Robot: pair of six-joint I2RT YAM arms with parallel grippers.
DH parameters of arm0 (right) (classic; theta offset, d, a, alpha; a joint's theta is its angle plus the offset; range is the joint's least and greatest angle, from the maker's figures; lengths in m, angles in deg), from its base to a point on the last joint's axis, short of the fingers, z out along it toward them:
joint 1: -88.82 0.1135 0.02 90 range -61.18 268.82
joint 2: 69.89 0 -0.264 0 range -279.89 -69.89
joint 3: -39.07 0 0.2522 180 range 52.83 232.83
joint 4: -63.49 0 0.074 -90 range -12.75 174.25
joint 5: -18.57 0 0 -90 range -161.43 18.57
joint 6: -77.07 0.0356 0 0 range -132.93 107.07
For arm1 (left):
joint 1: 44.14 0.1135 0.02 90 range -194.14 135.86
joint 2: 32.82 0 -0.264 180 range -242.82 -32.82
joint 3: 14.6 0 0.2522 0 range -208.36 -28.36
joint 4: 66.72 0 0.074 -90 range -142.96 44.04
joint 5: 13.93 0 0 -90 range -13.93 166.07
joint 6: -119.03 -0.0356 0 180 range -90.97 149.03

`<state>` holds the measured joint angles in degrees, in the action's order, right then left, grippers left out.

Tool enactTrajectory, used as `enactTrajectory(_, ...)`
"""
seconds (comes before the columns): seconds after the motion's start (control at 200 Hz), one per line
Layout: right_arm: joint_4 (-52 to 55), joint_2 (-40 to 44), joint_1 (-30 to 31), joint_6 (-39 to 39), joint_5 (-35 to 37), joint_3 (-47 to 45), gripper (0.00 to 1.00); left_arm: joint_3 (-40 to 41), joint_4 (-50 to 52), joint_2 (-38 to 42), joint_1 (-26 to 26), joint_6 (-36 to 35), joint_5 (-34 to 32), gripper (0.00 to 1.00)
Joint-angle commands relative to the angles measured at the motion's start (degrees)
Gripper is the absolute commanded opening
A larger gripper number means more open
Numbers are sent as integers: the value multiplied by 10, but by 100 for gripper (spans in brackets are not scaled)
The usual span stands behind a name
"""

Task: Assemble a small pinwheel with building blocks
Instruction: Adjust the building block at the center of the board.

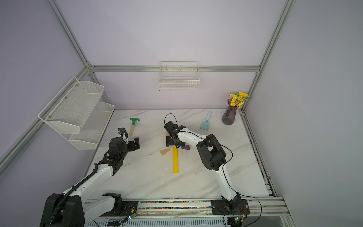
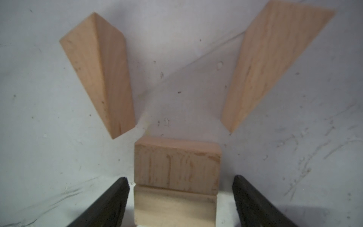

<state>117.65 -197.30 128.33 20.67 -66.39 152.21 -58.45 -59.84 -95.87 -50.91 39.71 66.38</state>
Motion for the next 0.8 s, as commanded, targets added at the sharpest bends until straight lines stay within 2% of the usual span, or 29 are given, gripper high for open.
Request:
enactTrajectory(0.0,11,-14,-1,13,-2,9,85,3,-33,0,4,-7,10,100)
enactTrajectory(0.52,2,-16,-9,16,-12,-5,73,6,-33,-1,4,-3,24,100)
enactTrajectory(0.795,-3,-11,-10,16,-15,-12,71,6,-34,-1,4,-1,27,100)
